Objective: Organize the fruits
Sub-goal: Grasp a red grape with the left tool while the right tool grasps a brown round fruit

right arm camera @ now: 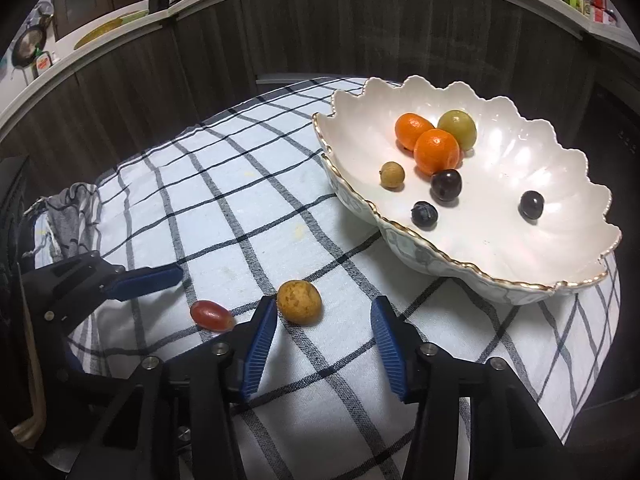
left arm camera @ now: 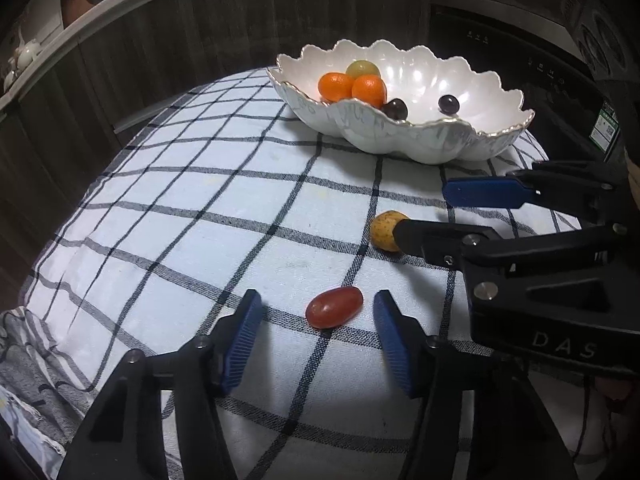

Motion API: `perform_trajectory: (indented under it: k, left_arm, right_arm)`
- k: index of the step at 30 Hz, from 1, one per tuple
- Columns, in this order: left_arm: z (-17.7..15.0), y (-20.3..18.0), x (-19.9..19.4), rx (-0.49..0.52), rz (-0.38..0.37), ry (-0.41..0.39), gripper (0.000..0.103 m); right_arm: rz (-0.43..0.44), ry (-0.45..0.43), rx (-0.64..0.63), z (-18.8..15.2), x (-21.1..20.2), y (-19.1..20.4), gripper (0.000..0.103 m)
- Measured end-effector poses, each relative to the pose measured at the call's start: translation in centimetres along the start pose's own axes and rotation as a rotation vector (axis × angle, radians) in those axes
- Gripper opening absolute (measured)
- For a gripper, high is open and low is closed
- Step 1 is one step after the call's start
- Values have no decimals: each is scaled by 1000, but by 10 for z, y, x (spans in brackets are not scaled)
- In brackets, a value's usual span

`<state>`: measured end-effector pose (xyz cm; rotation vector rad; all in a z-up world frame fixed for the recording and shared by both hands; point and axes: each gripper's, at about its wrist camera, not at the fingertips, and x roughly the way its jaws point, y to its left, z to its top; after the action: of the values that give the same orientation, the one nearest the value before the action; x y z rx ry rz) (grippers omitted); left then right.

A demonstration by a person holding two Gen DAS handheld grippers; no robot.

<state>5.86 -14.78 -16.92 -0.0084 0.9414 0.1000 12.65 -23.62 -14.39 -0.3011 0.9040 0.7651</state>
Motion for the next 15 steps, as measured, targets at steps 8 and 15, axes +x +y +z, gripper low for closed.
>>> perform_trajectory:
  k: [8,15]
  left_arm:
    - [0,0,1,5,-38,-1,44]
    - [-1,2,1,4,-67,0,37]
  right_arm:
    - [29,12,-20,3,9,3,47]
    - [40,24,-25,7,16,5,42]
